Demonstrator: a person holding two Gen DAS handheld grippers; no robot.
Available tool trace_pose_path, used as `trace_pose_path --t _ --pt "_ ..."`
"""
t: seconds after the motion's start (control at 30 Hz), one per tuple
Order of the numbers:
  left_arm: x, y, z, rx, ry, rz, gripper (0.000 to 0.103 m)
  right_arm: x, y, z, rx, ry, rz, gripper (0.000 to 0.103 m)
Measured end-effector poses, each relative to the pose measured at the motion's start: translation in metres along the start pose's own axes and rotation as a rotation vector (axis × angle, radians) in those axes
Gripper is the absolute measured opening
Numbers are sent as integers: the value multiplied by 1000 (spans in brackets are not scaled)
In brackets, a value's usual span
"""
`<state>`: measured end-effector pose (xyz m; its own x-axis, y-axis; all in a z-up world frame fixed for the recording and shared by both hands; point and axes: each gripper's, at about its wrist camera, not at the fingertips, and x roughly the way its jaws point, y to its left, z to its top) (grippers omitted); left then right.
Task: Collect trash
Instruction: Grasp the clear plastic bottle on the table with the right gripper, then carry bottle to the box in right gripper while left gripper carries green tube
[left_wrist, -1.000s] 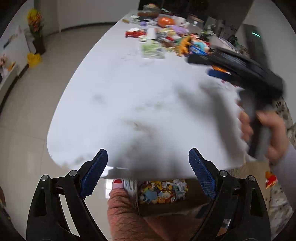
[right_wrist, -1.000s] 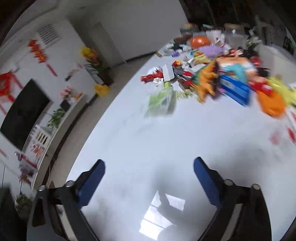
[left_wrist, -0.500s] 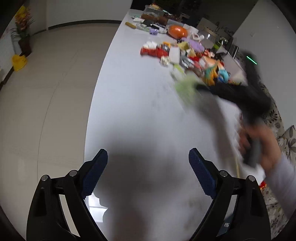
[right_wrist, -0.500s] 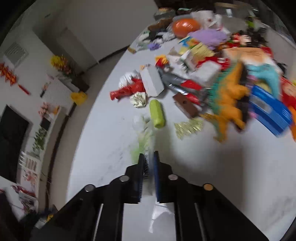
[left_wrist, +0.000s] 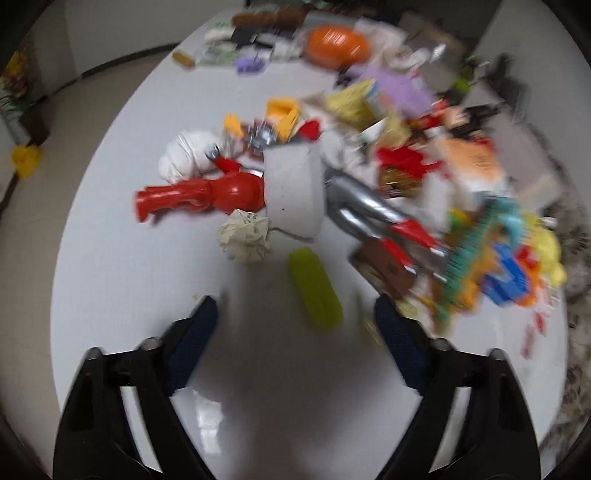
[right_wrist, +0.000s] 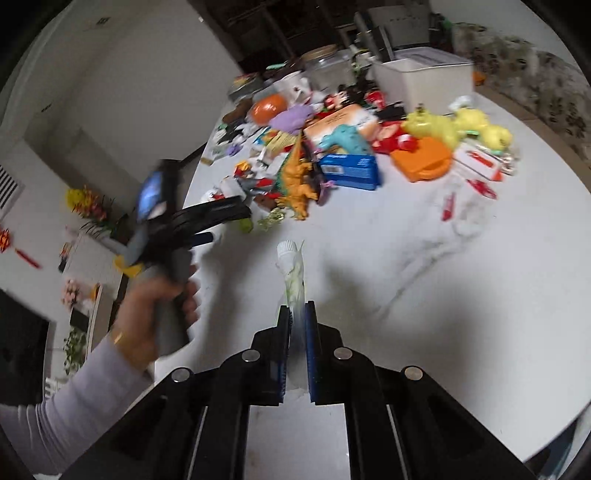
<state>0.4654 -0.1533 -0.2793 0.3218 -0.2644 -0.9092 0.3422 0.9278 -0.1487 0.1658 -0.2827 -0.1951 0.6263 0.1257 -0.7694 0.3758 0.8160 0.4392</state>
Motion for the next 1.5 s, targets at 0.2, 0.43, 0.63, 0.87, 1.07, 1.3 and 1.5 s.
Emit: trace_pose_path --t 0.2,0.43,0.63,0.87,1.07,1.3,1.5 --pt "3 -11 3 43 -13 74 18 -7 -5 1 32 -33 30 8" --pt "-56 -16 -54 77 -94 107 18 -24 -6 3 -41 -42 100 8" --pt "-138 -35 -158 72 -150 127 18 -52 -16 -18 -190 19 207 8" --pt "-183 -81 -309 7 -75 106 18 -90 -50 -84 -373 144 288 8" --pt "-150 -117 -414 -8 77 85 18 -103 -98 -161 -443 305 268 8" --pt "-12 -127 -491 -70 320 -3 18 -34 -174 -243 -385 472 123 8" --pt "109 -122 -518 -72 470 11 23 59 -238 -276 -352 504 -71 15"
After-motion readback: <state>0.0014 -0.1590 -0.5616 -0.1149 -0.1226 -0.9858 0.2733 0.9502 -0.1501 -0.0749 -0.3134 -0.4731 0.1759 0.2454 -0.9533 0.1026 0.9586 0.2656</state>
